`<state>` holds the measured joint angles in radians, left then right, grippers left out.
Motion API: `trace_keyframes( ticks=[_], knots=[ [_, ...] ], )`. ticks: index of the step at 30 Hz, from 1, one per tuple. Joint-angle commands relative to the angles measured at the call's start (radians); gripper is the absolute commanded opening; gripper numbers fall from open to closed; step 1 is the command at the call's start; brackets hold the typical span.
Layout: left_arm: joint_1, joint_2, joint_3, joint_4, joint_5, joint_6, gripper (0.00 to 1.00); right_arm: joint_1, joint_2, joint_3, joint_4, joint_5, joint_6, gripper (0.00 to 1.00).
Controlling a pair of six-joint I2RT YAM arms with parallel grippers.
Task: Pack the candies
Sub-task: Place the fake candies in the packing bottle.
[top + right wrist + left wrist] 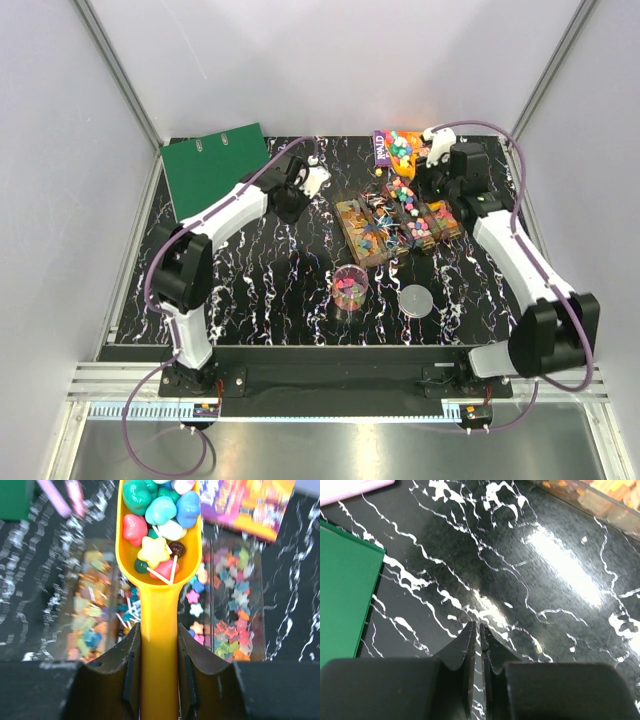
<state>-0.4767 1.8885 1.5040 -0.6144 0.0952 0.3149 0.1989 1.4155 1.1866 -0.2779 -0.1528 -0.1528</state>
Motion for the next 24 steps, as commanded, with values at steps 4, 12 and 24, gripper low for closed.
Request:
trace_keyframes(
  ticks=[4,12,24],
  knots=[
    [0.006,-0.150,-0.079,-0.022,-0.011,-0.007,0.11,0.036,-0.202,0.027,-0.029,-0.080,-0.016,0.00],
    [0.049,-0.212,-0.133,-0.033,-0.015,-0.014,0.11,0.050,-0.401,-0.128,0.031,-0.155,-0.135,0.00],
    [0.105,-0.269,-0.194,-0.008,-0.022,-0.039,0.11,0.053,-0.720,-0.383,-0.098,-0.474,-0.383,0.00]
  ],
)
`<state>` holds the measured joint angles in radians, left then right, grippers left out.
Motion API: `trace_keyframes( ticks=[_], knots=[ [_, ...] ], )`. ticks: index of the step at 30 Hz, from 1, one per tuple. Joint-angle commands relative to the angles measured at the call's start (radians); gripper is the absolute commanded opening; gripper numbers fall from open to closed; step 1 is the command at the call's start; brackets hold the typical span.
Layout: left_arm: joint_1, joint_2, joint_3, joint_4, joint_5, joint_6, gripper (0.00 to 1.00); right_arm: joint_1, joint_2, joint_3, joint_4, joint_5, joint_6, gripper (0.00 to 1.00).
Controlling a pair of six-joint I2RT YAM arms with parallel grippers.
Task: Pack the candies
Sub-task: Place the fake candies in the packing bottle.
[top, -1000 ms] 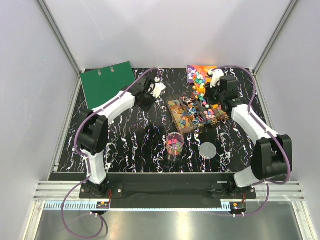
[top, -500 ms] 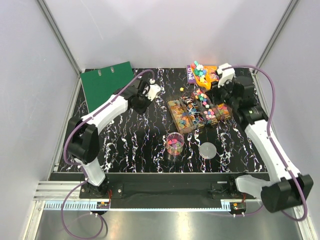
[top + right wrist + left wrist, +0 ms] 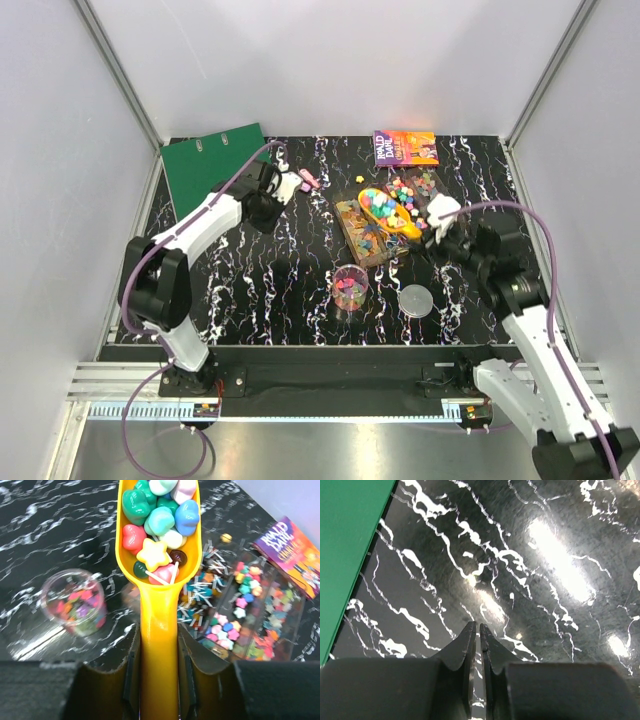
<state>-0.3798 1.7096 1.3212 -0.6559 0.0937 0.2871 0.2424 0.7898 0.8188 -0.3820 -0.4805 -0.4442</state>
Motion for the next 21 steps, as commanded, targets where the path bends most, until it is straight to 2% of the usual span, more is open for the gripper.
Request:
trace_keyframes(
  ticks=[1,9,14,21],
  knots=[
    [0.012,-0.094,-0.022,0.030,-0.022,-0.008,0.11,0.008,-0.107,-0.021,-0.026,-0.159,-0.097,0.00],
    [0.019,-0.122,-0.051,0.025,-0.038,0.000,0.11,0.009,-0.196,-0.060,-0.146,-0.233,-0.129,0.00],
    [0.019,-0.113,-0.033,0.024,-0.045,0.004,0.11,0.008,-0.178,-0.030,-0.345,-0.325,-0.258,0.00],
    [0.019,-0.102,-0.022,0.021,-0.045,0.004,0.11,0.009,-0.195,-0.061,-0.370,-0.319,-0.275,0.00]
  ],
)
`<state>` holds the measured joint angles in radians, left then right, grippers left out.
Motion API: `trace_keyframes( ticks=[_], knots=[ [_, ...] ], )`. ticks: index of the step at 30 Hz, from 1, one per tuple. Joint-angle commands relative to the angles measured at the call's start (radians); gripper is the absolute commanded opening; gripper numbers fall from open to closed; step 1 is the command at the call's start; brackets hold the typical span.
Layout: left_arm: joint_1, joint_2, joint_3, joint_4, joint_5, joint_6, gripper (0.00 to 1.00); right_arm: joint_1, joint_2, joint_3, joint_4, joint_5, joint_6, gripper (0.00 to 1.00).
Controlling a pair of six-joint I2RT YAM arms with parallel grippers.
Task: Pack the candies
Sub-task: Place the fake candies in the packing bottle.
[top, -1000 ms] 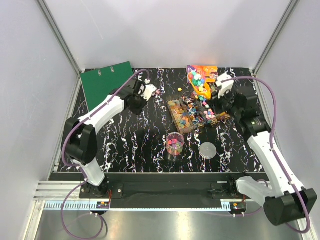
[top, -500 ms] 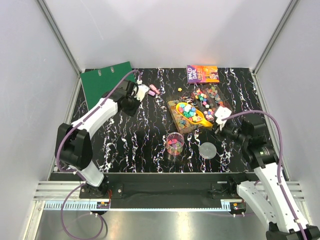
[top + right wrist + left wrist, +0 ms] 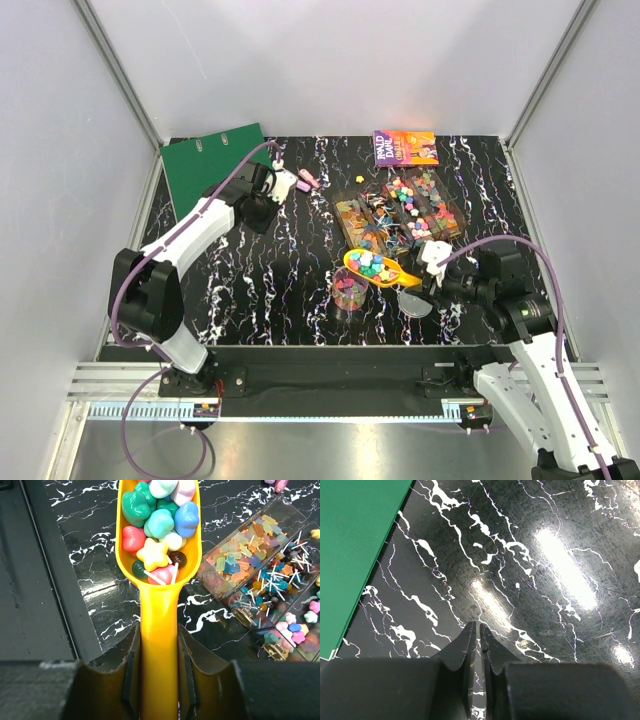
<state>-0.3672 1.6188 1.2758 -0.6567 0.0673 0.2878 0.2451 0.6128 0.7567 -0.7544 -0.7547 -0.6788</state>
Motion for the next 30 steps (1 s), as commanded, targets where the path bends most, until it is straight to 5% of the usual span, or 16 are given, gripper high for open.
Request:
trace_keyframes(
  ticks=[1,26,30],
  knots=[
    [0.007,-0.008,0.020,0.022,-0.018,0.005,0.11,0.006,-0.019,-0.002,0.001,-0.040,-0.045,0.00],
    [0.007,-0.040,0.006,0.034,0.037,-0.045,0.11,0.006,0.148,-0.007,-0.138,0.071,-0.258,0.00],
    [0.007,-0.045,0.022,0.034,0.065,-0.068,0.24,0.006,0.194,0.027,-0.148,0.089,-0.275,0.00]
  ],
)
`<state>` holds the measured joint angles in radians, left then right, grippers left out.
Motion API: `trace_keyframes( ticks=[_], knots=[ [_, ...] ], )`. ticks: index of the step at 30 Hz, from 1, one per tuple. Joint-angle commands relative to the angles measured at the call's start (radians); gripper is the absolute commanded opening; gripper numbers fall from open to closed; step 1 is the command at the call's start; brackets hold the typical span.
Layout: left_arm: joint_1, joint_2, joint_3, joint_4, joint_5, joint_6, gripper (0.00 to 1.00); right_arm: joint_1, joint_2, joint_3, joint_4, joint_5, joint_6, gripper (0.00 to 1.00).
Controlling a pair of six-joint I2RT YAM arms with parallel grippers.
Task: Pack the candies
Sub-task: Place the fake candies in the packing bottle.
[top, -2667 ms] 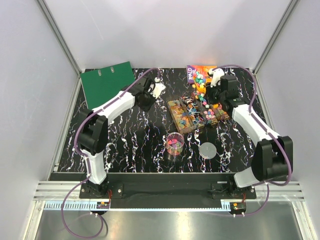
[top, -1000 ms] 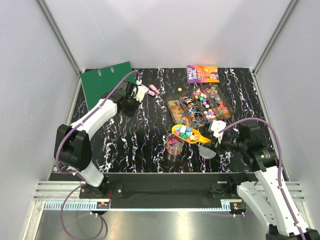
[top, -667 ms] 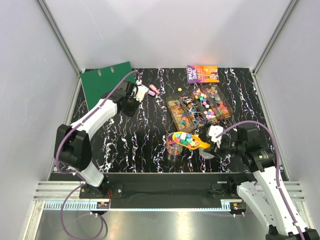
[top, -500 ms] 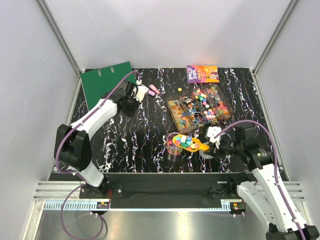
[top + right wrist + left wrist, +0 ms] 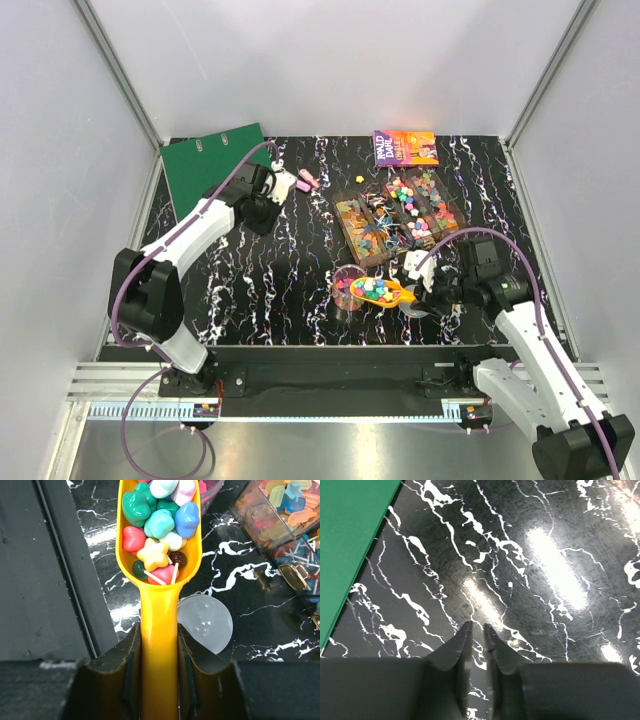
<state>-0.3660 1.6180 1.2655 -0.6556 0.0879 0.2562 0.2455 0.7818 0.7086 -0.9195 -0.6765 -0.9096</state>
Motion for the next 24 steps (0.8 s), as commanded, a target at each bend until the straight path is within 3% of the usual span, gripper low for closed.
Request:
trace_keyframes(
  ticks=[1,5,12,24],
  knots=[
    [0.006,-0.046,0.032,0.033,0.056,-0.043,0.34,0.005,0.043,0.081,0.018,0.014,-0.048,0.00],
    [0.006,-0.047,0.032,0.033,0.087,-0.060,0.48,0.006,0.088,0.121,0.015,0.038,-0.061,0.00],
    [0.006,-0.049,0.031,0.042,0.116,-0.092,0.57,0.009,0.158,0.181,-0.039,0.092,-0.133,0.00],
    [0.004,-0.050,0.040,0.063,0.131,-0.123,0.59,0.072,0.267,0.276,-0.139,0.216,-0.256,0.00]
  ],
)
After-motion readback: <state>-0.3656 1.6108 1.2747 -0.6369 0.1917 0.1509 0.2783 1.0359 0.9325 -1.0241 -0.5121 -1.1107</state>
